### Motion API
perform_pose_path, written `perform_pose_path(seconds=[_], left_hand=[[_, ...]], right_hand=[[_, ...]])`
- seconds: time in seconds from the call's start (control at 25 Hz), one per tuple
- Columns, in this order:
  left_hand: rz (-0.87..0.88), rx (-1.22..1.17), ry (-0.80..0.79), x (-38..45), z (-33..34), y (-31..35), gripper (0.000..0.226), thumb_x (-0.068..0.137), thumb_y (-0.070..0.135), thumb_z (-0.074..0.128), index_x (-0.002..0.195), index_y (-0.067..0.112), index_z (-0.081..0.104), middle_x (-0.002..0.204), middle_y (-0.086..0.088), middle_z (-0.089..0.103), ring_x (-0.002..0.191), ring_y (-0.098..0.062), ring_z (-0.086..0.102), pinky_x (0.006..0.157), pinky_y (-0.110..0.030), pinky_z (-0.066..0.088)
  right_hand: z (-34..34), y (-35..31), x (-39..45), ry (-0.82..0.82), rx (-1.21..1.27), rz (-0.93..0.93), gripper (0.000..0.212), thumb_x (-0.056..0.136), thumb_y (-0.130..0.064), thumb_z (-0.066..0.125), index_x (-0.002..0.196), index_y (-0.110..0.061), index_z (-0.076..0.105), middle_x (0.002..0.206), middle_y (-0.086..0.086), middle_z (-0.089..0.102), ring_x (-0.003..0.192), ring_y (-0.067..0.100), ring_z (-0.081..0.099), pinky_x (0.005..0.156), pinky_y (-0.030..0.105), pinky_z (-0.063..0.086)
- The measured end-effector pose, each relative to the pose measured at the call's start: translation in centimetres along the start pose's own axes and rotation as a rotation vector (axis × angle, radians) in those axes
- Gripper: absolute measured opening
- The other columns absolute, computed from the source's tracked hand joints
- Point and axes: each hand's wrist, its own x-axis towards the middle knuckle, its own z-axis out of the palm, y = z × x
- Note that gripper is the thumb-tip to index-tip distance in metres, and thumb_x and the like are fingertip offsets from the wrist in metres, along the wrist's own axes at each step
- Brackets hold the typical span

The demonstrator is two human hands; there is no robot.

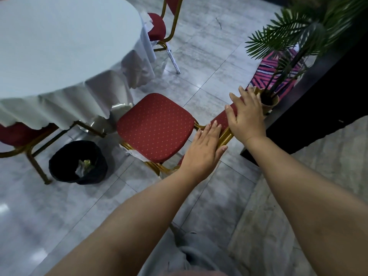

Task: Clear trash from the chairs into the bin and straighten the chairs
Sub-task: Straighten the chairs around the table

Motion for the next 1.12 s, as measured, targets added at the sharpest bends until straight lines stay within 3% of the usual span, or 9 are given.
perform_pose_path(seconds=[0.44,1.12], left_hand=[[-0.021,-0.043,-0.051,3.1,-5.5,-7.3,0.069,0.101,0.047,0.038,0.157,0.014,0.013,0.163,-0.004,0.020,0.150,-0.016,0.013,0.118,-0.021,-0.002],[-0.007,-0.018,-0.062,5.0,-13.3,-18.3,0.064,0.103,0.042,0.039,0.157,0.017,0.015,0.161,-0.005,0.025,0.149,-0.018,0.018,0.109,-0.013,-0.003]], right_hand=[[3.3,-6.5,6.2,-0.032,-0.025,0.007,0.060,0.097,-0.047,0.029,0.142,-0.015,0.050,0.156,0.009,0.036,0.150,0.026,0.016,0.122,0.043,0.007],[8.5,-16.5,13.2,-0.071,-0.074,0.043,0.054,0.099,-0.042,0.035,0.145,-0.015,0.045,0.157,0.009,0.033,0.149,0.026,0.018,0.121,0.042,0.012]])
